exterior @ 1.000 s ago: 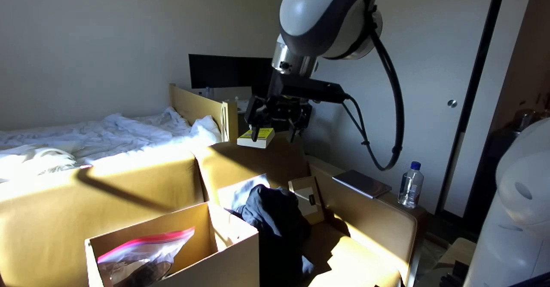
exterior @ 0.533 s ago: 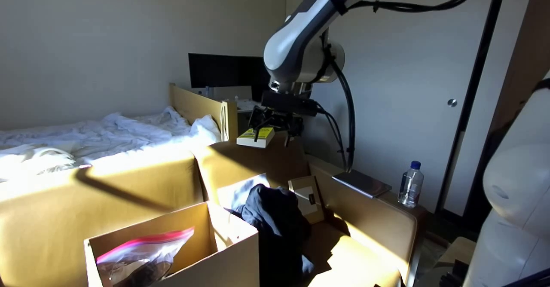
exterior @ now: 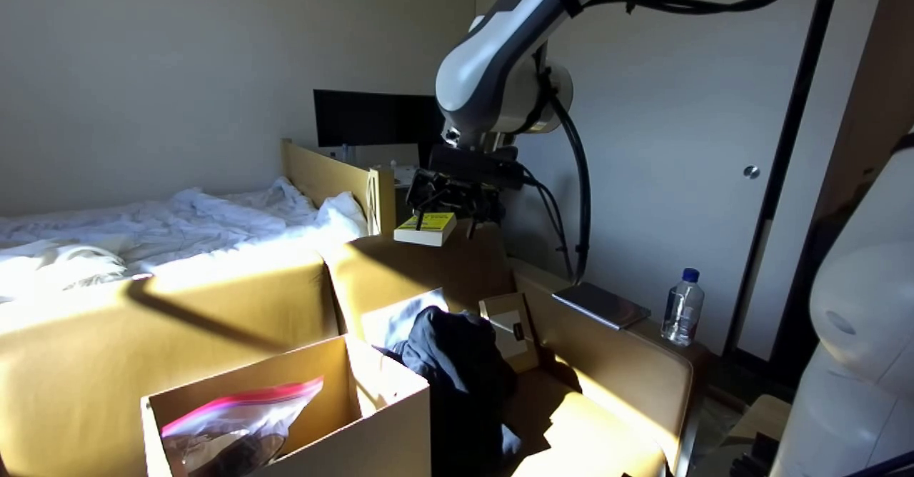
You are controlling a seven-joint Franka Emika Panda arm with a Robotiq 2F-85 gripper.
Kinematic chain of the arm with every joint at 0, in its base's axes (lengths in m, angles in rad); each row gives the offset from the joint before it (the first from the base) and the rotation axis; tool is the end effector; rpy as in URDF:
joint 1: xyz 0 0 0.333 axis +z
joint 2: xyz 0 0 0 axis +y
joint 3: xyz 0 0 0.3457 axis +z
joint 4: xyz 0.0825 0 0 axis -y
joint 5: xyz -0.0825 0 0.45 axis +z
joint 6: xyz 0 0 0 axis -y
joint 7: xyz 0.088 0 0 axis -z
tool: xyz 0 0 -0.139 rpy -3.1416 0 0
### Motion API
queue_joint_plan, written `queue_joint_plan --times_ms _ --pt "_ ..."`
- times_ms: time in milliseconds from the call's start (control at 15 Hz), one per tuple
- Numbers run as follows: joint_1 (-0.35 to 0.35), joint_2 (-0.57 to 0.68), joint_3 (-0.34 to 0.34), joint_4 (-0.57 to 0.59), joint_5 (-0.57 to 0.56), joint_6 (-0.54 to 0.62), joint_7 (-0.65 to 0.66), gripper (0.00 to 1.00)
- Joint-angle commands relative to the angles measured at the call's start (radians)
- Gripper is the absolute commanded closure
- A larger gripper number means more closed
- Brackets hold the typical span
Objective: Pick up the cloth from the sofa and put it in the box
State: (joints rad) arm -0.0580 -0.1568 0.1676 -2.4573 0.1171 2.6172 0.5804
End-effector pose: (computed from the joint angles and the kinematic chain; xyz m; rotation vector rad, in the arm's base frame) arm 0.5417 0.0580 0.3430 -2.8453 0.8193 -0.4188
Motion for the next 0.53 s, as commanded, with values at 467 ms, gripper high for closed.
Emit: queue_joint_plan --times_ms 467 --pt "0.045 0.548 -0.142 0.596 -0.016 -0.314 -0.023 0.00"
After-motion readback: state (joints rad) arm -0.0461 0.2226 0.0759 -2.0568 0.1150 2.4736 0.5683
